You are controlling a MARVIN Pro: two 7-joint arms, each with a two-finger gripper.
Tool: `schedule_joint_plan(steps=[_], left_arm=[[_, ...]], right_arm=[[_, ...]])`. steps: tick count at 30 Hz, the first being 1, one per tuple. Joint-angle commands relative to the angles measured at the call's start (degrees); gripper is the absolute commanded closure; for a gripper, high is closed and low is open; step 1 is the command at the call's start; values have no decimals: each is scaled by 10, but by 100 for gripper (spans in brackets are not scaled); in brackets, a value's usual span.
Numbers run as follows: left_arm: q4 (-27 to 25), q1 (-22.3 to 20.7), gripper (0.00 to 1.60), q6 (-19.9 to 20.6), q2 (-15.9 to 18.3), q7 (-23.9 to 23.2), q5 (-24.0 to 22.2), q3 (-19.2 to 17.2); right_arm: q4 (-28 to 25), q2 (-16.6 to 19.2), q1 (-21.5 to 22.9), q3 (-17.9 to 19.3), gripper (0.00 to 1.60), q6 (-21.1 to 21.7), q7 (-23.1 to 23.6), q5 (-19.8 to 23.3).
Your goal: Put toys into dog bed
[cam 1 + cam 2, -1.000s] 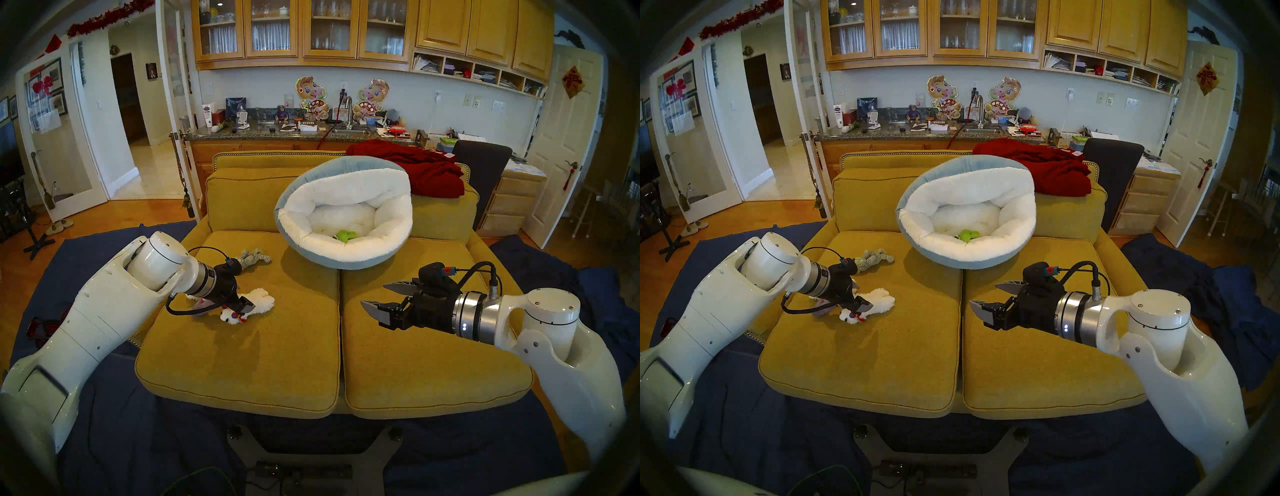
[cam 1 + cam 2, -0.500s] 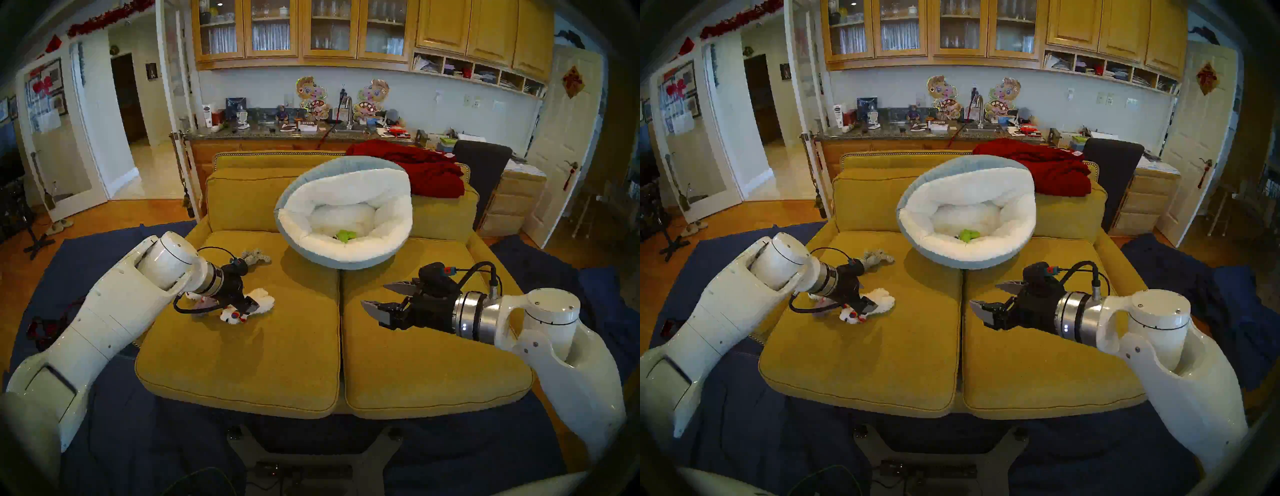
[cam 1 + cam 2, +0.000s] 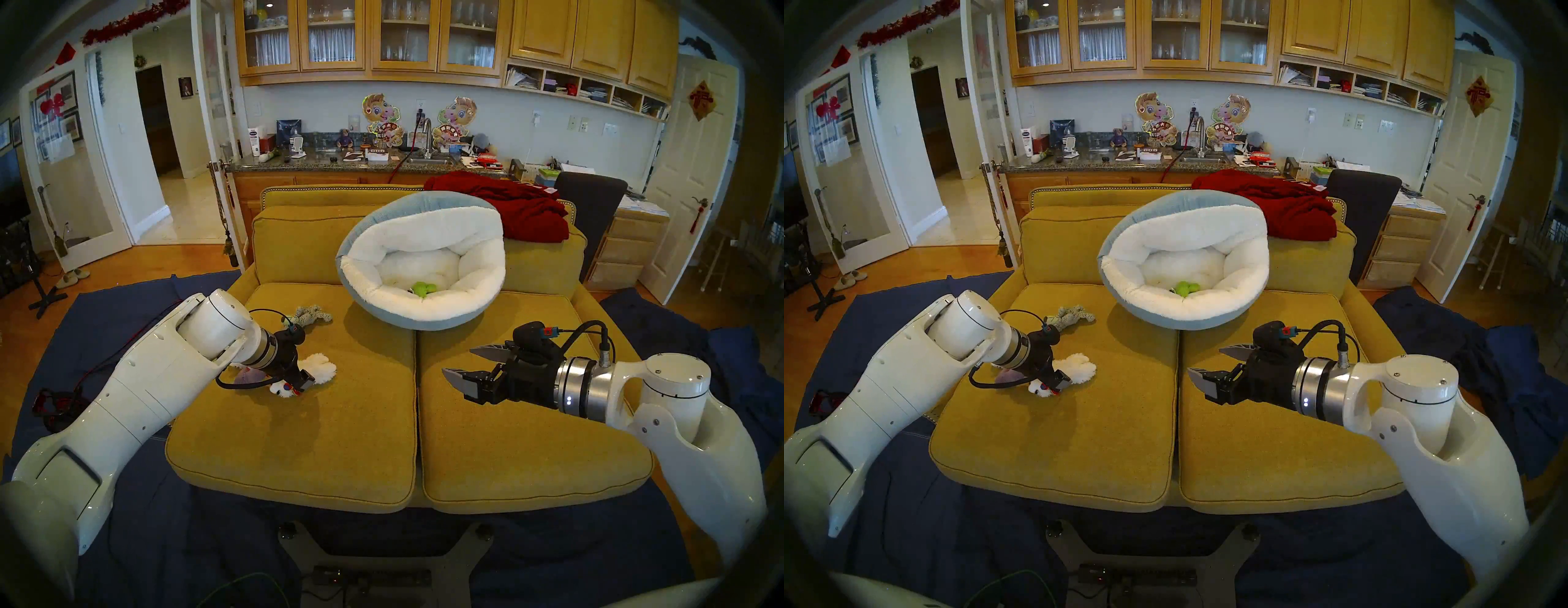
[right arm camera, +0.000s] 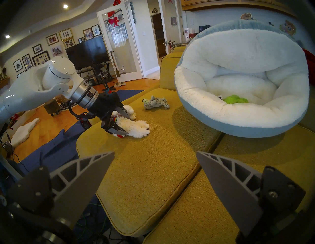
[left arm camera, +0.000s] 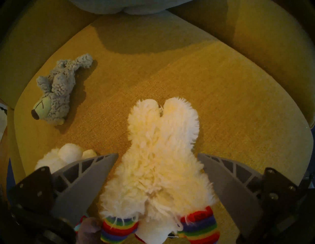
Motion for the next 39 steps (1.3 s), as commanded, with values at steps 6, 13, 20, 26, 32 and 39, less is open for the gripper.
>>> schedule_joint_plan(steps=[6,13,20,26,32,39], left_arm=[[-18,-17,65,-21,22,-33,10,13],[-16,-14,134,-24,25,-33,18,15],[-38,-1,160,-31,28,-23,15,-5],[-69,-11,160,-31,29,-28,0,-28],[-84,-38,160,-24,18,-27,-16,-55],[-76,-73,160,-25,-16,-18,-22,-76]], right_arm=[[-10,-1,9,7,0,-5,-2,0],[-10,-1,9,7,0,-5,-2,0],[-10,-1,9,6,0,-5,-2,0],[-9,-1,9,6,0,-5,-1,0],[-9,0,9,6,0,-5,-1,1],[-9,0,9,6,0,-4,0,1]])
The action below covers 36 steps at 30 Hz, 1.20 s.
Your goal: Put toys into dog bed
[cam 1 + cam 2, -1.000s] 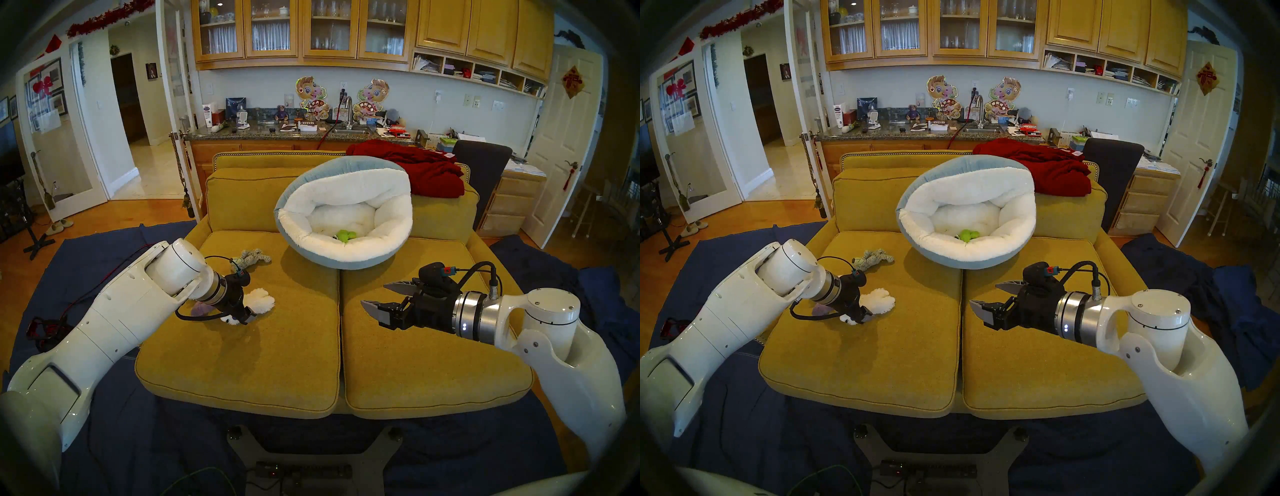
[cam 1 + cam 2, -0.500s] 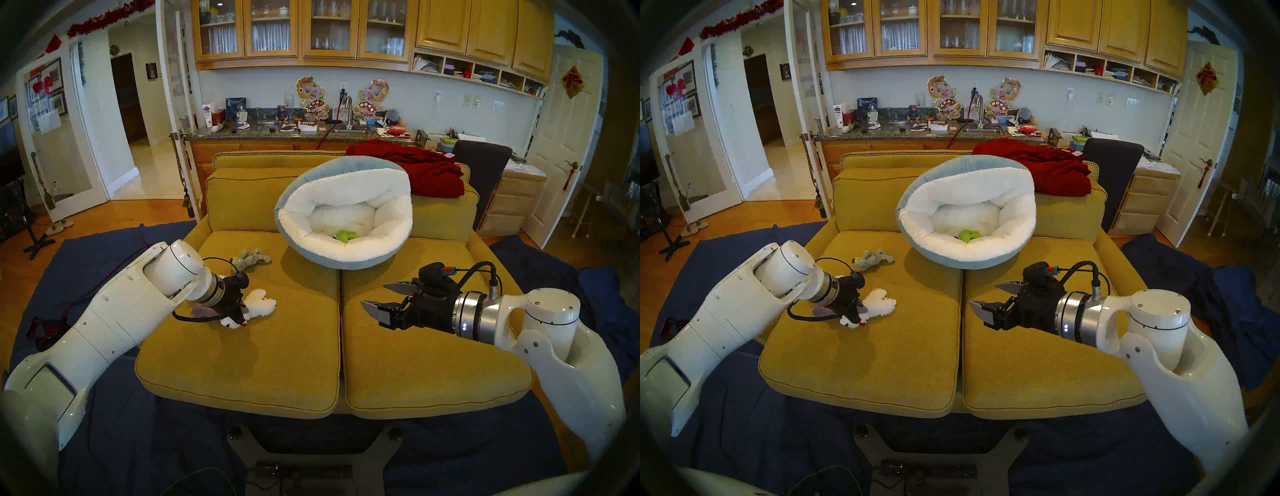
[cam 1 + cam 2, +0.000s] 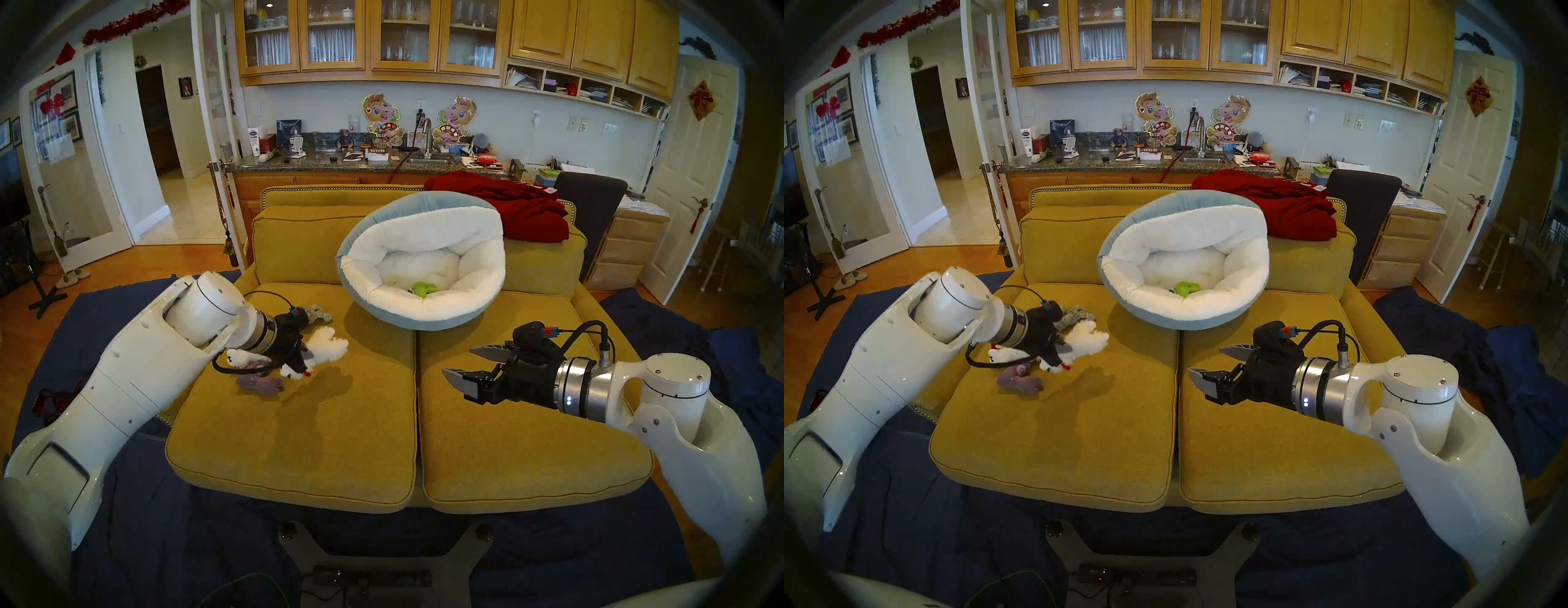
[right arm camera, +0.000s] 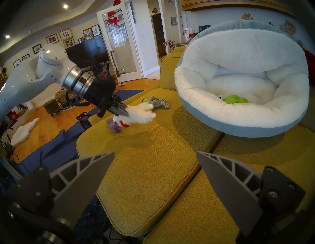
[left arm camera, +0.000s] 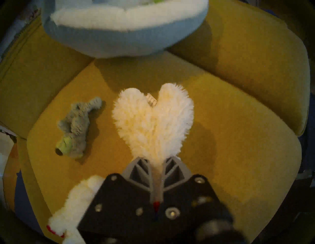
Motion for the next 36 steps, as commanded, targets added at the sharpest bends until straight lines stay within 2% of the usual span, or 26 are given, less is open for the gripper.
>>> schedule_joint_plan(steps=[1,4,8,12,16,23,24,25,28,29,36], left_arm=[[-11,-56,160,-2,-44,9,-7,-48],[-5,-78,160,-2,-64,13,-5,-47],[1,-88,160,-4,-95,23,3,-56],[19,-110,160,-6,-132,36,14,-49],[25,-118,160,-8,-148,42,19,-46],[60,-146,160,-12,-199,54,39,-38],[74,-160,160,-10,-209,54,43,-33],[59,-142,160,-17,-203,59,43,-41],[93,-180,160,-11,-230,61,53,-32],[89,-169,160,-14,-238,67,56,-42],[126,-188,160,-16,-279,80,71,-41]], right_arm=[[-9,-1,9,6,0,-4,0,0],[-9,0,9,6,0,-4,0,0],[-9,0,9,6,0,-4,0,0],[-8,0,9,6,0,-4,0,1],[-8,0,9,5,0,-4,0,1],[-8,0,9,5,0,-4,0,1],[-8,1,9,5,0,-4,0,1],[-7,1,9,5,0,-4,0,1],[-7,1,8,5,0,-4,0,1],[-7,1,8,5,0,-4,0,1],[-6,1,8,4,0,-4,0,1]])
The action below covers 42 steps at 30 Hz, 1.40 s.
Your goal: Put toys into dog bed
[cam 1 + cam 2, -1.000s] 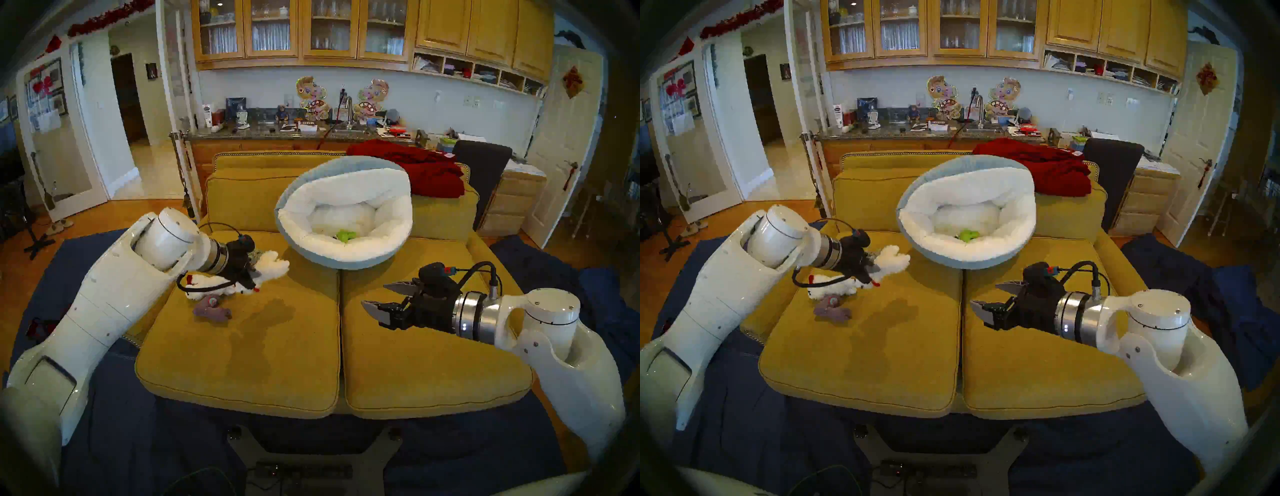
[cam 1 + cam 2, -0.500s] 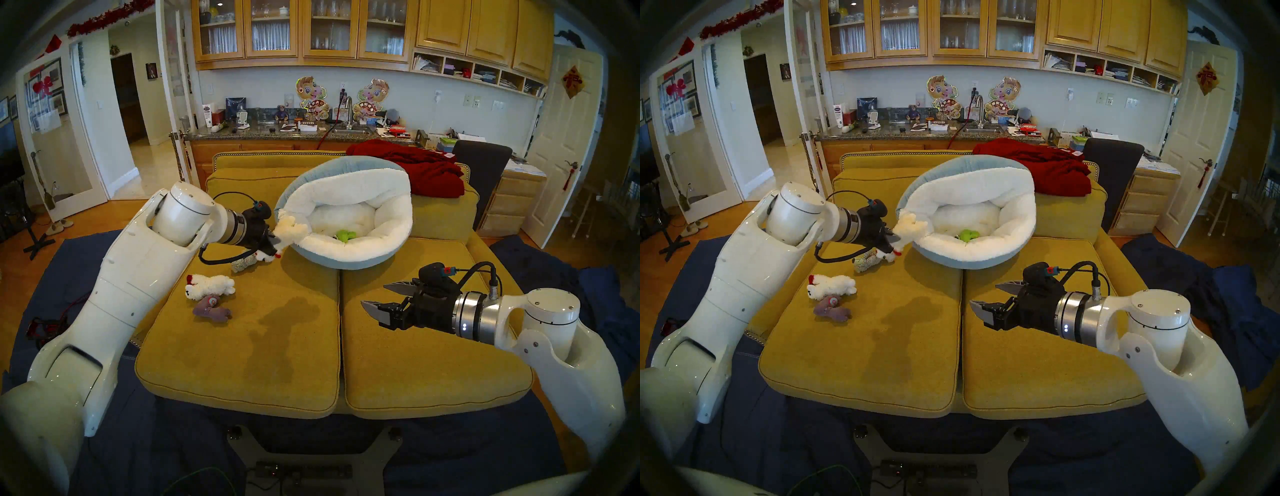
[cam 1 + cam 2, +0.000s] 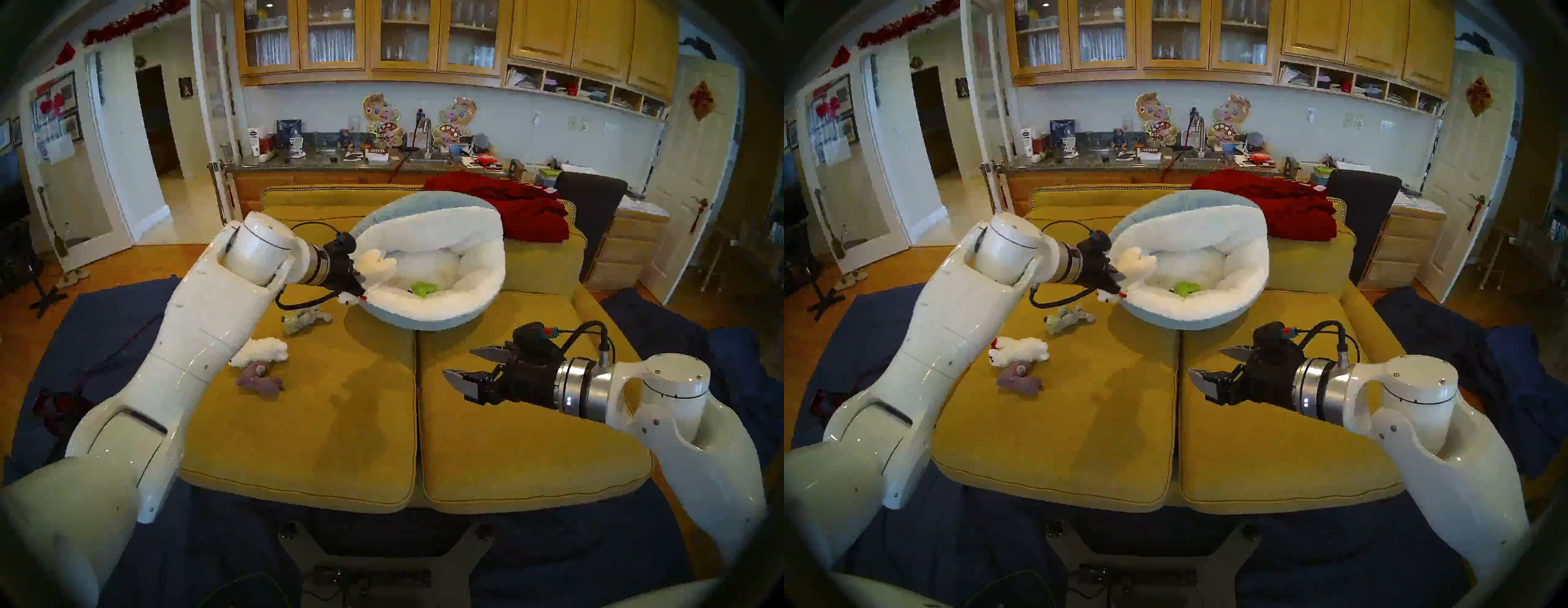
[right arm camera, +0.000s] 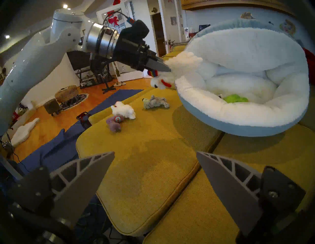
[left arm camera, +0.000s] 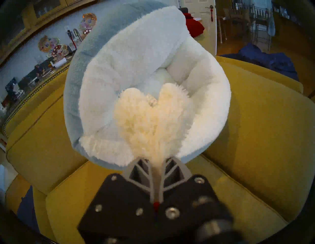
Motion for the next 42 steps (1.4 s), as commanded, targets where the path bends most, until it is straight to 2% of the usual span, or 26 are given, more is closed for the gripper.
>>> schedule_joint_plan(steps=[1,2,6,9,25,26,27,29,30,32,33,34,38,39,41,42], left_arm=[[10,-57,160,-8,-55,11,10,-9],[27,-72,160,-7,-67,14,15,-3],[38,-71,160,-10,-83,21,21,-4],[68,-87,160,-12,-109,27,30,0],[184,-135,160,-29,-172,52,61,12],[189,-135,97,-32,-175,54,63,10],[195,-137,84,-34,-178,55,64,9],[210,-145,83,-38,-184,60,68,8],[216,-147,77,-41,-186,61,69,6],[226,-152,51,-45,-190,65,72,3],[232,-157,48,-47,-191,66,72,2],[240,-162,53,-49,-194,68,74,1],[253,-166,47,-61,-199,77,78,-9],[268,-181,52,-61,-201,77,79,-7],[269,-178,50,-68,-204,82,80,-15],[273,-181,40,-70,-205,83,80,-17]], right_arm=[[-8,0,8,5,0,-4,0,0],[-7,0,8,5,0,-4,0,0],[-7,0,8,5,0,-4,0,0],[-7,0,8,4,0,-4,0,1],[-6,1,8,3,0,-4,0,1],[-6,1,8,3,0,-4,0,1],[-6,1,9,3,0,-4,0,1],[-6,1,9,3,0,-4,0,1],[-6,2,9,3,0,-4,0,1],[-6,2,9,3,0,-4,0,1],[-6,2,9,3,0,-4,0,1],[-6,2,9,3,0,-4,0,1],[-6,2,9,3,0,-4,0,1],[-6,2,9,3,0,-4,0,1],[-6,2,9,3,0,-4,0,1],[-6,2,9,3,0,-4,0,1]])
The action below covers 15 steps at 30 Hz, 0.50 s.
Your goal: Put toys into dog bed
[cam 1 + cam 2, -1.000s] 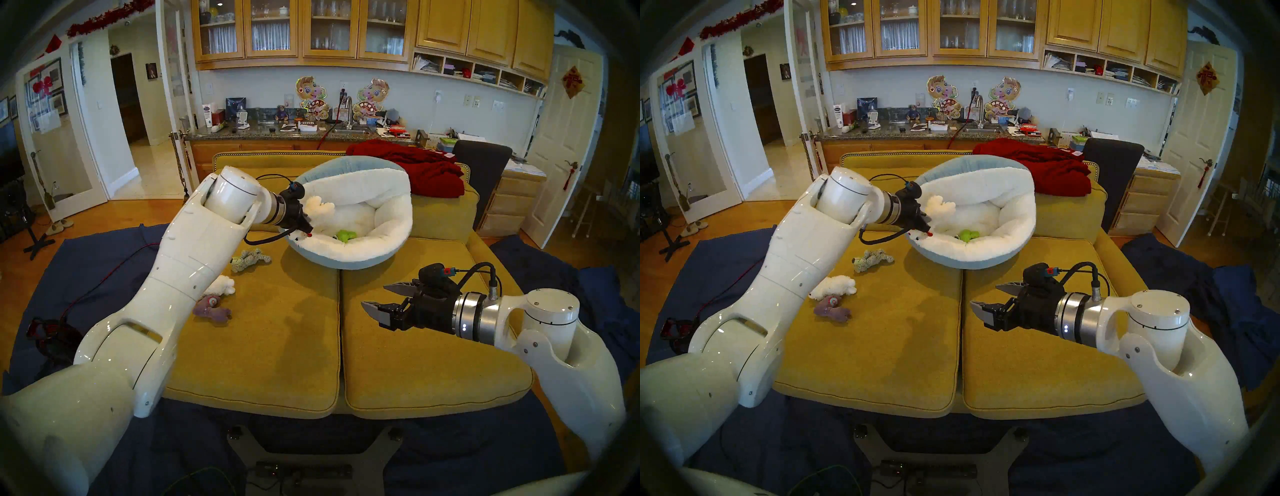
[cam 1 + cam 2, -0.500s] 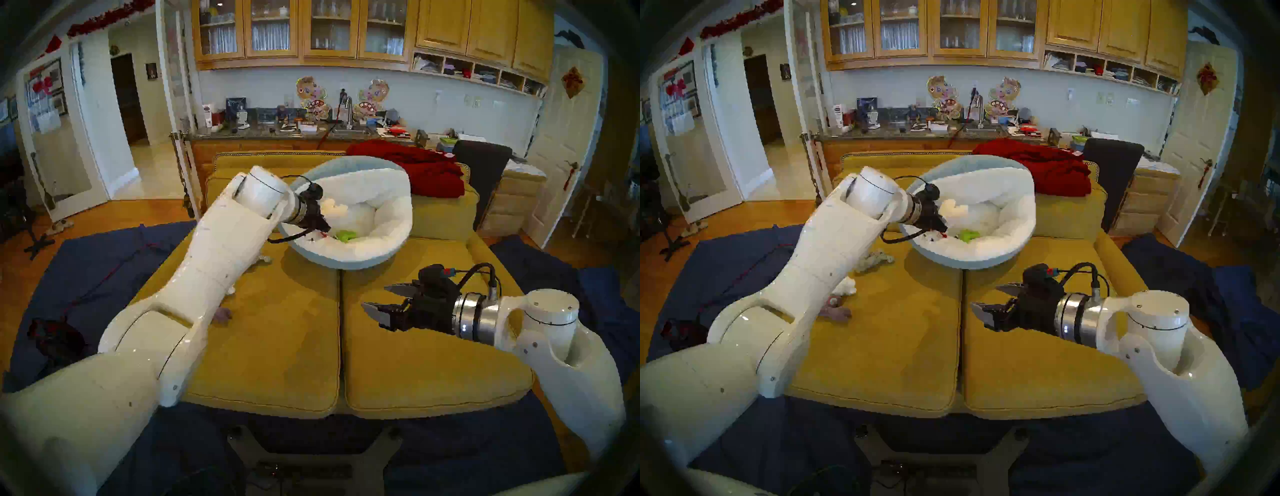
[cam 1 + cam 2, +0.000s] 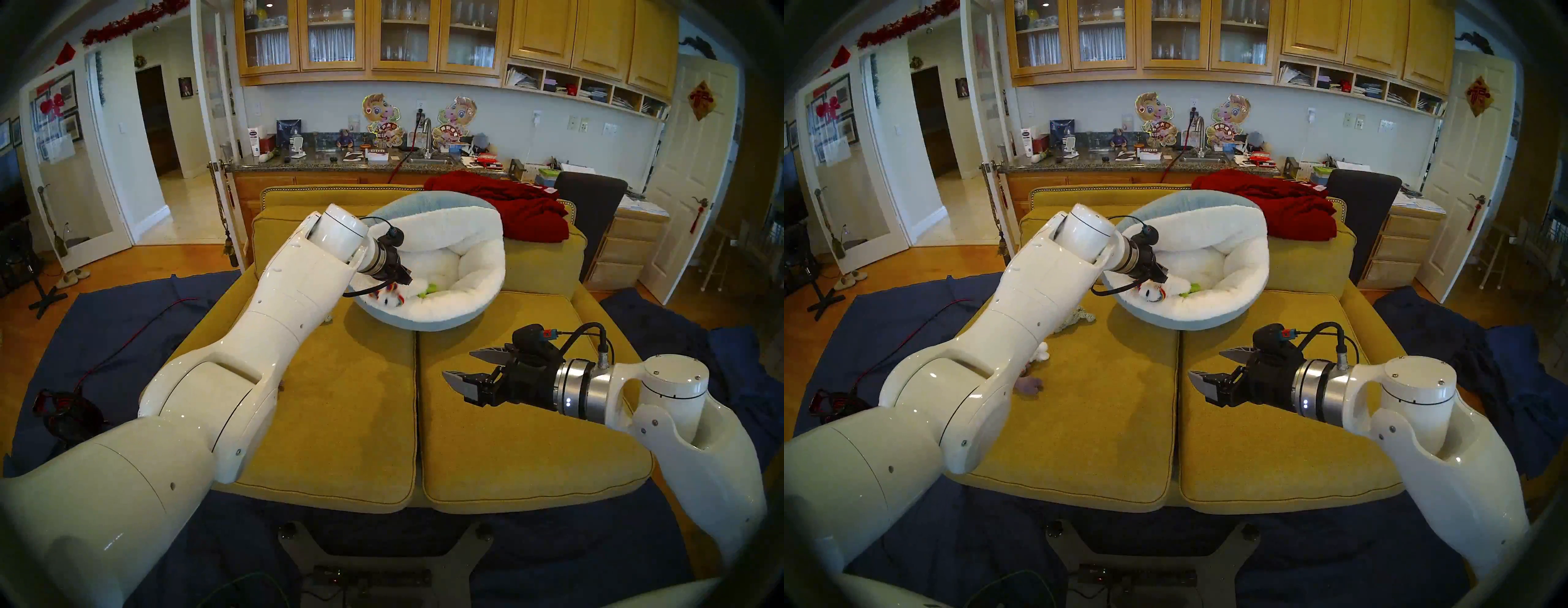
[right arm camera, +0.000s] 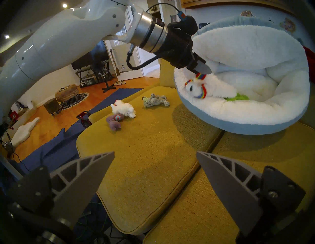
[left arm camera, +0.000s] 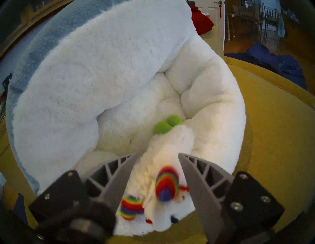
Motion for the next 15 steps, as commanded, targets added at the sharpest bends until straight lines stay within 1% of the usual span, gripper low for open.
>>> schedule_joint_plan(steps=[1,2,3,5,6,8,10,11,12,13,14,15], left_arm=[[7,-61,15,-27,-21,11,1,-21],[12,-65,4,-29,-23,12,1,-24],[20,-72,0,-32,-25,12,1,-26],[13,-64,0,-39,-28,15,-1,-37],[29,-83,0,-38,-31,11,-3,-36],[23,-79,0,-42,-35,11,-5,-47],[33,-93,0,-42,-38,5,-11,-53],[18,-78,0,-47,-39,7,-11,-64],[39,-101,0,-40,-39,-1,-15,-60],[25,-88,0,-43,-39,0,-16,-69],[36,-100,0,-37,-38,-6,-17,-68],[33,-99,0,-37,-37,-10,-18,-71]], right_arm=[[-9,0,9,6,0,-4,0,1],[-9,0,9,6,0,-4,0,1],[-9,0,9,6,0,-4,0,1],[-10,0,9,6,0,-4,0,1],[-10,0,10,6,0,-5,0,1],[-10,0,10,6,0,-5,0,1],[-10,0,10,7,0,-5,0,1],[-11,0,10,7,0,-5,0,1],[-11,0,10,7,0,-5,0,1],[-11,0,10,7,0,-5,0,1],[-11,0,10,7,0,-5,0,1],[-11,0,11,7,0,-5,0,1]])
